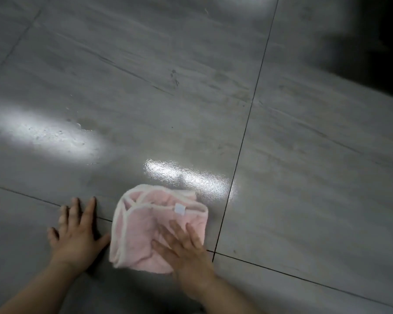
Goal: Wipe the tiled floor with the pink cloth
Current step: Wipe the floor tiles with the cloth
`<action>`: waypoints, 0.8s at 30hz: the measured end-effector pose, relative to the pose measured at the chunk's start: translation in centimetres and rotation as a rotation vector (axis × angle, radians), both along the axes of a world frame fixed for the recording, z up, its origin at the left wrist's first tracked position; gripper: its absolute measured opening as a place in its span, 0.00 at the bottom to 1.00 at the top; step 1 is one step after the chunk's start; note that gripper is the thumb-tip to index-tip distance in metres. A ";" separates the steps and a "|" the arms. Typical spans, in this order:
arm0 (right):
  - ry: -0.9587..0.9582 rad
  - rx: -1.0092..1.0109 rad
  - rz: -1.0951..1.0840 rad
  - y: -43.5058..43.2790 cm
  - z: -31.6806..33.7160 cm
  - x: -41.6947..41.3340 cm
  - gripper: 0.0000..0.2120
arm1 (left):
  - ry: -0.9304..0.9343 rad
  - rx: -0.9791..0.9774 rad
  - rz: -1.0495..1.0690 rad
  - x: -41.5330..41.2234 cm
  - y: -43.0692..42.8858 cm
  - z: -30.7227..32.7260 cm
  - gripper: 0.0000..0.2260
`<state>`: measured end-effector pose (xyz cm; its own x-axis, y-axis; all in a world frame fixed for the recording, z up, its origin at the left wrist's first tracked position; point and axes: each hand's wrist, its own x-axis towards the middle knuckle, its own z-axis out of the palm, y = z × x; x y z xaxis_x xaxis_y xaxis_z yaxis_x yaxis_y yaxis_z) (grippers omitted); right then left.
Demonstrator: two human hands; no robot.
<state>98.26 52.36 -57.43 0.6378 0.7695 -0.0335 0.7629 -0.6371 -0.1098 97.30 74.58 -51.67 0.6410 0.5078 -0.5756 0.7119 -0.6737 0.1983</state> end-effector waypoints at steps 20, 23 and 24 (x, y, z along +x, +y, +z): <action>0.151 -0.085 -0.302 7.0 2.4 9.4 0.30 | 0.031 -0.009 0.150 -1.2 3.6 -0.1 0.39; 0.150 -0.161 0.212 9.9 2.6 4.7 0.30 | 0.053 0.002 0.090 -1.7 4.1 -0.3 0.42; 0.149 -0.154 0.265 8.9 2.5 5.5 0.31 | 0.066 0.000 0.072 -1.8 4.4 -0.3 0.42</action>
<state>103.77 61.25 -54.88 0.3953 0.8867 -0.2399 0.8871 -0.4363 -0.1507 95.50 78.99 -51.96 0.5638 0.5510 -0.6153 0.7697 -0.6207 0.1494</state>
